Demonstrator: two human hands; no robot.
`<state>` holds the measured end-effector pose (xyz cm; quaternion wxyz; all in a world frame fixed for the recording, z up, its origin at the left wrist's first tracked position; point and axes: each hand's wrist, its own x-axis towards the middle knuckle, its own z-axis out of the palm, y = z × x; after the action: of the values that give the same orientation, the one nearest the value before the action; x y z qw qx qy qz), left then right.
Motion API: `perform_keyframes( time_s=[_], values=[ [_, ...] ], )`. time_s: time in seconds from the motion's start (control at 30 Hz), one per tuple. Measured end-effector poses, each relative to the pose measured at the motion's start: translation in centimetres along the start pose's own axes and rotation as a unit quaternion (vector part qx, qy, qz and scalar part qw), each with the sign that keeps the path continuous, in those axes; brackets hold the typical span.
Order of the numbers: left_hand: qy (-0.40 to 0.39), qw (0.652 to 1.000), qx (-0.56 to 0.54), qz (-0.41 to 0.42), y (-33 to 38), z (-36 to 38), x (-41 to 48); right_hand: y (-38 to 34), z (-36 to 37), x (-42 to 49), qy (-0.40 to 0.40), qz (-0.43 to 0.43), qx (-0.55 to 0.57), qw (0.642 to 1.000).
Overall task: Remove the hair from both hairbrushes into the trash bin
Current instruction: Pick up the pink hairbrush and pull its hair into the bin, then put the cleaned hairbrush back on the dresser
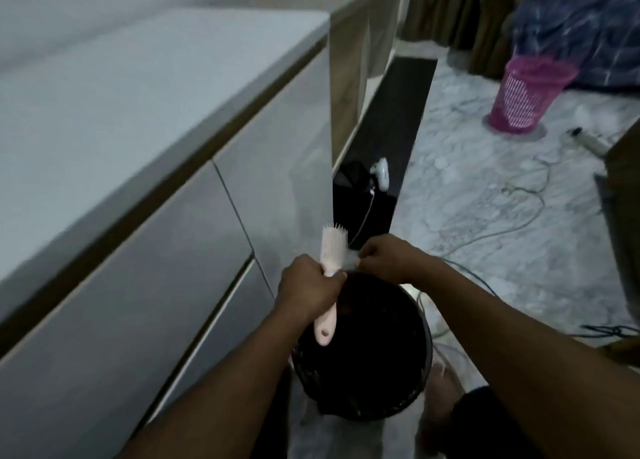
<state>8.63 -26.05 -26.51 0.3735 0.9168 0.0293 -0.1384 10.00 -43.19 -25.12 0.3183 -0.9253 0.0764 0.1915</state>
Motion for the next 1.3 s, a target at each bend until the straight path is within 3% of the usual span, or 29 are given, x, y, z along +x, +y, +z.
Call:
perform_keyframes(
  time_s=[0.3,0.63,0.83,1.07,1.3],
  values=[
    [0.134,0.981,0.041,0.134,10.8,-15.2,-8.4,-12.3,-13.2,-13.1,0.112,-0.11,-0.021,0.987],
    [0.285,0.941,0.095,0.153,14.6,-26.6,-17.5,-22.9,-17.5,-22.7,0.158,-0.198,-0.086,0.964],
    [0.338,0.925,0.115,0.13,12.0,-31.8,-19.8,-28.2,-16.1,-24.1,0.142,-0.242,-0.078,0.957],
    [0.393,0.911,0.123,0.032,4.4,-37.6,-21.1,-34.1,-11.2,-22.3,0.105,-0.286,-0.066,0.95],
    [0.375,0.915,0.133,-0.069,-4.7,-39.3,-20.7,-38.2,-2.5,-19.4,0.06,-0.304,-0.063,0.949]
  ],
)
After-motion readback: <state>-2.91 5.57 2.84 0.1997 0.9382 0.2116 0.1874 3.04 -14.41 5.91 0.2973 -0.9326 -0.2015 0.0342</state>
